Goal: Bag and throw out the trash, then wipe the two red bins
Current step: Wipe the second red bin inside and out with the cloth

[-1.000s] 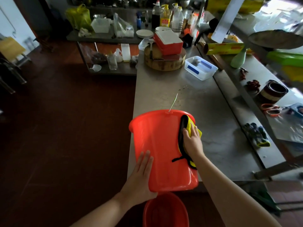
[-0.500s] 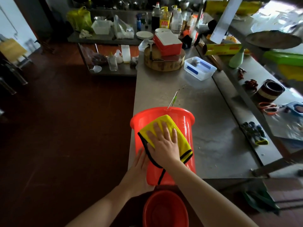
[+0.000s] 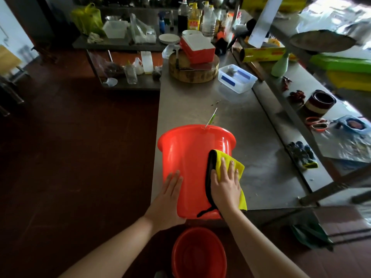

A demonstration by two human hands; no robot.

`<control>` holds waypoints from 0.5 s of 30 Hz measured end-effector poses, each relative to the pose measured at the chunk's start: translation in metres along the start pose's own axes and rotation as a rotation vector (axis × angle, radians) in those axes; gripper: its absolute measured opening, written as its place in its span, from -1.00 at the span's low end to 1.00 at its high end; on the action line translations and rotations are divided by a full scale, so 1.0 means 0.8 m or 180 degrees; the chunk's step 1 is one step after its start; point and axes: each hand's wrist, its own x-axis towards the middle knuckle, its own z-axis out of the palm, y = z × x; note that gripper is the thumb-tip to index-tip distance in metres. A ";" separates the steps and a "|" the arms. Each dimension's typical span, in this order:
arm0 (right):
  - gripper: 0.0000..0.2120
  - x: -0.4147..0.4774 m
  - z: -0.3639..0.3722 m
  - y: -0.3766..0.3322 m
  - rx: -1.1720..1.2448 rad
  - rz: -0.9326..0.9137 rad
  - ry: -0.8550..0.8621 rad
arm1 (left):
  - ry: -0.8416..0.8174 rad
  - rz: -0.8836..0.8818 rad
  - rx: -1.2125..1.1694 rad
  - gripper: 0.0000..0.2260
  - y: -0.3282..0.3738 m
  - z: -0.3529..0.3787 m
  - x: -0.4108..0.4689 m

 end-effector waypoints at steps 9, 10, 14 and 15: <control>-0.45 -0.071 0.051 -0.020 -0.1291 -0.1836 0.0255 | 0.0045 0.0364 0.0501 0.04 -0.006 -0.008 -0.002; -0.46 -0.070 0.050 -0.021 -0.1256 -0.1827 0.0268 | 0.0074 0.0351 0.0491 0.05 -0.008 -0.009 -0.005; -0.44 -0.064 0.038 -0.006 -0.0876 -0.1206 0.0348 | 0.0070 -0.0015 -0.0004 0.16 -0.018 -0.007 -0.012; -0.43 -0.064 0.034 0.001 -0.0705 -0.1002 0.0345 | 0.0050 -0.0045 -0.0058 0.17 -0.018 -0.007 -0.014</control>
